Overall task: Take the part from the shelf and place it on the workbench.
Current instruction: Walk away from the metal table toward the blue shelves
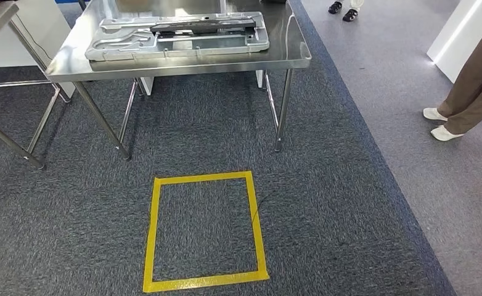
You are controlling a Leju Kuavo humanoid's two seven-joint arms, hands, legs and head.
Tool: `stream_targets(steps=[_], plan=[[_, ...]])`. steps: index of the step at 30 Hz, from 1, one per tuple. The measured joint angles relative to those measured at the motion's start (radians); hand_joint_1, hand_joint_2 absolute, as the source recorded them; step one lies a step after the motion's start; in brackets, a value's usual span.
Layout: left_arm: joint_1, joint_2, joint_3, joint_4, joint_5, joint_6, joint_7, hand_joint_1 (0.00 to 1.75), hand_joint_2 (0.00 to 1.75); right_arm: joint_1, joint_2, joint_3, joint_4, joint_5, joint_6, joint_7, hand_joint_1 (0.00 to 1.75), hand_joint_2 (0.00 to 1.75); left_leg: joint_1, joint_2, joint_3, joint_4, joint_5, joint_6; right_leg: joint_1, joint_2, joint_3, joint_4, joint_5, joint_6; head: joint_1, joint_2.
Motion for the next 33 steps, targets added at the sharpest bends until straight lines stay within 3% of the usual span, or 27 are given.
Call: stream_targets(steps=[3,5,6,9,10,14,16,18,19,20,21,22,24,25,27,31,33], plan=[[0.0,0.0,0.0,0.0,0.001,0.0,0.0,0.0,0.0,0.001,0.0,0.0,0.0,0.0,0.0,0.0,0.0,1.75,0.002,-0.001,-0.061,0.173,-0.126,-0.009,0.004,-0.002,-0.031,-0.001,0.022,-0.013,0.0,0.0],[0.002,0.001,0.0,0.0,0.002,0.0,0.001,0.0,0.0,0.002,0.0,0.0,0.0,0.0,0.0,0.001,0.0,1.75,0.002,-0.001,-0.066,0.242,-0.16,-0.007,0.01,-0.003,-0.053,0.001,0.038,-0.014,0.0,0.0],[0.002,0.001,0.0,0.0,0.003,0.0,0.002,0.0,0.0,0.002,0.0,0.0,0.0,0.0,0.0,0.002,0.0,1.75,0.001,-0.001,-0.038,0.218,-0.151,-0.003,0.013,-0.003,-0.062,0.002,0.045,-0.014,0.0,0.0],[-0.001,0.002,0.0,0.0,0.003,0.0,0.003,0.0,0.0,0.002,0.002,0.0,0.001,0.0,-0.001,0.002,0.0,1.75,-0.01,0.0,0.113,0.005,-0.095,0.025,0.02,-0.003,-0.08,0.004,0.065,-0.009,0.0,0.0],[-0.003,0.003,0.0,0.0,0.003,0.0,0.003,0.0,0.0,0.002,0.003,0.0,0.001,0.0,-0.001,0.003,0.0,1.75,-0.014,0.0,0.143,-0.044,-0.087,0.032,0.02,-0.003,-0.083,0.004,0.071,-0.005,0.0,0.0],[-0.001,0.005,0.0,-0.001,0.001,-0.003,0.004,0.0,0.0,0.002,0.005,0.0,0.001,-0.002,-0.001,0.004,0.0,1.75,-0.019,0.002,0.149,-0.079,-0.062,0.052,0.014,-0.005,-0.085,0.003,0.084,0.021,0.0,0.0],[0.001,0.005,0.0,-0.001,0.001,-0.004,0.005,0.0,0.0,0.004,0.004,0.0,0.002,-0.003,-0.002,0.005,0.0,1.75,-0.015,0.004,0.141,-0.088,-0.041,0.061,0.013,-0.004,-0.108,0.061,0.035,0.029,0.0,0.0],[0.001,0.004,0.0,-0.001,0.001,-0.005,0.006,0.0,0.0,0.007,0.004,0.0,0.002,-0.003,-0.003,0.005,0.0,1.75,-0.015,0.004,0.127,-0.088,-0.03,0.064,0.01,-0.003,-0.155,0.19,-0.052,0.036,0.0,0.0],[0.002,0.004,0.0,-0.001,0.002,-0.006,0.006,0.0,0.0,0.008,0.004,0.0,0.002,-0.003,-0.003,0.006,0.0,1.75,-0.016,0.005,0.12,-0.086,-0.026,0.063,0.009,-0.003,-0.173,0.249,-0.082,0.039,0.0,0.0],[0.004,0.004,0.0,-0.001,0.002,-0.006,0.007,0.0,0.0,0.009,0.004,0.0,0.002,-0.003,-0.004,0.006,0.0,1.75,-0.016,0.005,0.115,-0.084,-0.023,0.062,0.008,-0.003,-0.176,0.279,-0.094,0.041,0.0,0.0],[0.005,0.004,0.0,-0.001,0.003,-0.007,0.008,0.0,0.0,0.01,0.004,0.0,0.002,-0.003,-0.004,0.006,0.0,1.75,-0.016,0.005,0.111,-0.082,-0.022,0.06,0.008,-0.003,-0.158,0.268,-0.086,0.042,0.0,0.0],[0.006,0.003,0.0,0.0,0.003,-0.007,0.008,0.0,0.0,0.011,0.004,0.0,0.002,-0.003,-0.004,0.006,0.0,1.75,-0.015,0.006,0.109,-0.078,-0.021,0.059,0.007,-0.003,-0.12,0.218,-0.064,0.042,0.0,0.0],[0.005,0.001,0.0,-0.001,0.004,-0.007,0.01,0.0,0.0,0.011,0.003,0.0,0.002,-0.002,-0.004,0.006,0.0,1.75,-0.016,0.005,0.104,-0.066,-0.024,0.053,0.008,-0.004,-0.028,0.075,-0.02,0.035,0.0,0.0],[0.005,0.0,0.0,-0.001,0.004,-0.007,0.01,0.0,0.0,0.01,0.002,0.0,0.002,-0.001,-0.004,0.006,0.0,1.75,-0.018,0.005,0.102,-0.06,-0.026,0.048,0.009,-0.003,-0.001,0.027,-0.009,0.028,0.0,0.0],[0.004,0.0,0.0,-0.001,0.004,-0.006,0.011,0.0,0.0,0.01,0.002,0.001,0.002,0.001,-0.004,0.006,0.0,1.75,-0.02,0.004,0.097,-0.053,-0.029,0.04,0.012,-0.002,0.012,-0.002,-0.008,0.016,0.0,0.0],[0.005,0.001,0.0,-0.001,0.007,-0.006,0.012,0.0,1.75,0.011,0.002,0.005,0.002,0.003,-0.003,0.005,0.0,0.0,-0.02,0.003,0.096,-0.055,-0.027,0.051,0.016,-0.003,0.012,-0.006,-0.005,0.008,0.0,0.0],[0.005,0.001,0.0,-0.001,0.012,-0.006,0.013,0.0,1.75,0.011,0.002,0.007,0.002,0.006,0.0,0.001,0.0,0.0,-0.018,0.003,0.096,-0.057,-0.025,0.047,0.017,-0.003,0.011,-0.005,-0.004,0.004,0.0,0.0]])
